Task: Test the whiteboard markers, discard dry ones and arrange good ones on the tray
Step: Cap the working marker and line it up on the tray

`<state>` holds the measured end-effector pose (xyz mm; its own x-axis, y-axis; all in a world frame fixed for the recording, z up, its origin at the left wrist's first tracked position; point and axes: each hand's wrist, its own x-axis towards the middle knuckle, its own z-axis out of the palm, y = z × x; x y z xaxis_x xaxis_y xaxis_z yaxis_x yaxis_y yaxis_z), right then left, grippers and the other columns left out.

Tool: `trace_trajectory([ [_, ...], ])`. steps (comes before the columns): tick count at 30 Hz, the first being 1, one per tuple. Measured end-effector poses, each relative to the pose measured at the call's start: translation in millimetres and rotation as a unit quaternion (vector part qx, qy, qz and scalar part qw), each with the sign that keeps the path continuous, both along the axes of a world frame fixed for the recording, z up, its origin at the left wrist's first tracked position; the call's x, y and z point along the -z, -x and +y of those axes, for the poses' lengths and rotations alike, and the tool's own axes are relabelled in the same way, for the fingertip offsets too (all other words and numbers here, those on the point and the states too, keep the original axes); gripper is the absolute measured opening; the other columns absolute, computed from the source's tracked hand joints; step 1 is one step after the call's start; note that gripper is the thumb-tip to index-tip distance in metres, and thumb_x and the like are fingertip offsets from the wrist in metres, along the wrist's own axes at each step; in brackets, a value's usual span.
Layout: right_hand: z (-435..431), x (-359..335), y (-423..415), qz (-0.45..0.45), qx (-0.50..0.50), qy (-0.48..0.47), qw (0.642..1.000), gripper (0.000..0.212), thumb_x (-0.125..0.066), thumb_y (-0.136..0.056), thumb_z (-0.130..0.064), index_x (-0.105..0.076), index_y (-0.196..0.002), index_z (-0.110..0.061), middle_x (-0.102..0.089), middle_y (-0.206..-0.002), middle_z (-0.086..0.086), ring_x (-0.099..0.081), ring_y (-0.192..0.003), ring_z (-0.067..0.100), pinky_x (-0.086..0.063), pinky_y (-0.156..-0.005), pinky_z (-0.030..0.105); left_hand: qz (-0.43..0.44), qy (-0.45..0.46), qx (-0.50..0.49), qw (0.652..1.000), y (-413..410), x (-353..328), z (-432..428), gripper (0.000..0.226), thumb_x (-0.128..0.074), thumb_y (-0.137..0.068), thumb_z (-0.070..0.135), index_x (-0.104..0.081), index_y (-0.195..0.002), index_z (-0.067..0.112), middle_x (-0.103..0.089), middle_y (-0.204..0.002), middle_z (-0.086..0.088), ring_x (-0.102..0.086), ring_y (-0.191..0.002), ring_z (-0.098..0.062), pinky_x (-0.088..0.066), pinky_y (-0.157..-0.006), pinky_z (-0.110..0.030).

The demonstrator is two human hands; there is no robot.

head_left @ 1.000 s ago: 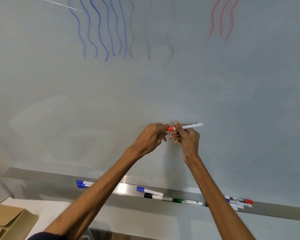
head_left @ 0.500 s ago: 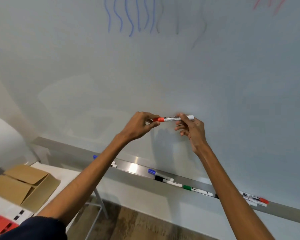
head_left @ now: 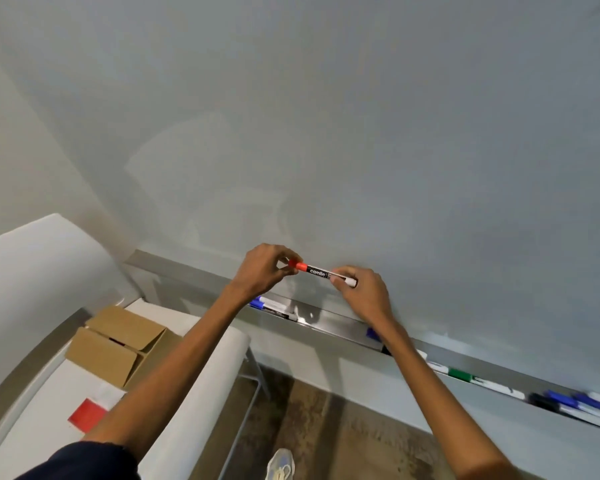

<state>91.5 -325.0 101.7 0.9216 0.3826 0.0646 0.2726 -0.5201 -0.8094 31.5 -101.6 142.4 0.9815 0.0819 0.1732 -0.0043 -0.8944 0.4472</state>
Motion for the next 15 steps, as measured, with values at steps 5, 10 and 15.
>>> trace_trajectory([
  [5,63,42,9,-0.029,0.033,0.044,0.998,0.015,-0.07,-0.088,-0.034,-0.068,-0.102,-0.029,-0.073,-0.098,-0.011,-0.067,-0.088,0.017,-0.046,-0.07,0.026,0.015,0.008,-0.039,0.999,-10,46,55,0.017,-0.078,-0.081,0.028,-0.075,-0.098,0.026,-0.073,-0.1,0.009,-0.067,-0.089,-0.008,-0.051,-0.075,-0.028],
  [10,106,87,17,-0.048,0.069,0.042,0.996,0.015,-0.073,-0.087,-0.024,-0.07,-0.102,-0.023,-0.074,-0.098,-0.005,-0.067,-0.086,0.018,-0.046,-0.067,0.026,0.05,0.02,-0.047,0.997,-14,102,94,0.016,-0.076,-0.083,0.025,-0.076,-0.099,0.023,-0.072,-0.098,0.004,-0.067,-0.081,-0.01,-0.055,-0.074,-0.03],
  [15,136,129,17,-0.076,0.071,0.08,0.991,0.019,-0.071,-0.088,-0.016,-0.071,-0.107,-0.019,-0.071,-0.105,0.0,-0.064,-0.095,0.02,-0.049,-0.08,0.031,0.055,0.015,-0.051,0.997,-11,138,112,0.015,-0.071,-0.087,0.011,-0.076,-0.099,0.016,-0.071,-0.096,-0.004,-0.067,-0.082,-0.02,-0.049,-0.071,-0.024],
])
